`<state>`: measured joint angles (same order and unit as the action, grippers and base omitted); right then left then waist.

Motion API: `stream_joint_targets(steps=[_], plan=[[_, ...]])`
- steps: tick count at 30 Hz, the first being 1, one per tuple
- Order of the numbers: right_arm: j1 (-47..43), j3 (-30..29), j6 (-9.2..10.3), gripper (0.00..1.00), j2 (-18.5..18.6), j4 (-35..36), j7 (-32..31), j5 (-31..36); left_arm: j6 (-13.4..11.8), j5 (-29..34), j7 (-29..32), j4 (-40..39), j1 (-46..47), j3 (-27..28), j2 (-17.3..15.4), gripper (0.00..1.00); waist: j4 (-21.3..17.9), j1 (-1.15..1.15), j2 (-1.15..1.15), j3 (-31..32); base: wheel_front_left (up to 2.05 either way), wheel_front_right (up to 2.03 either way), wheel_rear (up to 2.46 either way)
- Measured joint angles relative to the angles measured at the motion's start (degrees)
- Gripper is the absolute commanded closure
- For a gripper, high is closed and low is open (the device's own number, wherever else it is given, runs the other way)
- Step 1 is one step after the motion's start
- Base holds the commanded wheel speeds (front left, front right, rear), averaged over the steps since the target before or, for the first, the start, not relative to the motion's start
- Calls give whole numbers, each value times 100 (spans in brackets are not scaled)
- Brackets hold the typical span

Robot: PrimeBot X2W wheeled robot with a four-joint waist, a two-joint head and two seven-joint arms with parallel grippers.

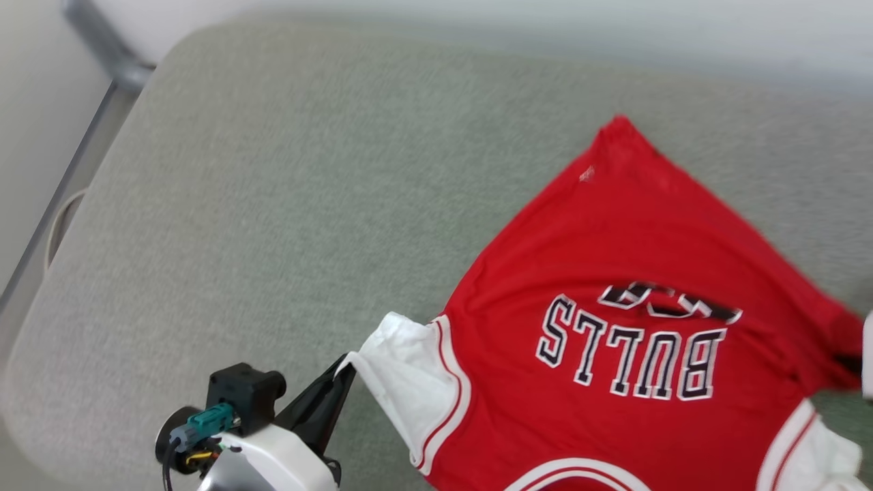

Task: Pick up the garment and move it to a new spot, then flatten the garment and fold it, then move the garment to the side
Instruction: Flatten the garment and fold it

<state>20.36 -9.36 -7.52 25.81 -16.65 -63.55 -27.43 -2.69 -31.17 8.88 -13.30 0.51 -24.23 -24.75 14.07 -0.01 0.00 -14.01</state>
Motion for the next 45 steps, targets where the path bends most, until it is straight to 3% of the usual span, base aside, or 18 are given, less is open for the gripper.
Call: stream_joint_targets(steps=[12,21,22,23,27,29,36,45], plan=[[-2052,-377,0,100,-307,1014,-52,-357,-280,-182,-353,216,-275,143,255,100,-585,-1,0,750,0,0,0],[-2151,-312,1,100,-281,911,103,-505,-289,-223,-402,250,-101,169,344,100,-689,0,0,658,0,0,0],[-2151,-312,1,64,-281,911,103,-505,-289,-223,-402,250,-101,169,344,100,-689,0,0,658,0,0,0],[-2121,-263,1,0,-272,911,115,-545,-288,-214,-399,254,-88,160,342,100,-685,0,0,646,0,0,0],[-1963,-25,1,0,-90,1023,158,-572,-290,-204,-363,214,-46,156,313,100,-651,0,0,621,0,0,0],[-1713,136,1,0,121,1400,221,-622,-293,-186,-350,158,-43,131,296,100,-595,0,0,594,0,0,0],[-834,275,1,0,199,2019,-209,-779,-292,-130,-301,38,32,51,279,100,-427,1,0,404,0,0,0],[534,527,1,0,92,1581,-765,-226,-189,-76,-326,-15,336,-102,383,100,64,2,0,-106,0,0,0]])
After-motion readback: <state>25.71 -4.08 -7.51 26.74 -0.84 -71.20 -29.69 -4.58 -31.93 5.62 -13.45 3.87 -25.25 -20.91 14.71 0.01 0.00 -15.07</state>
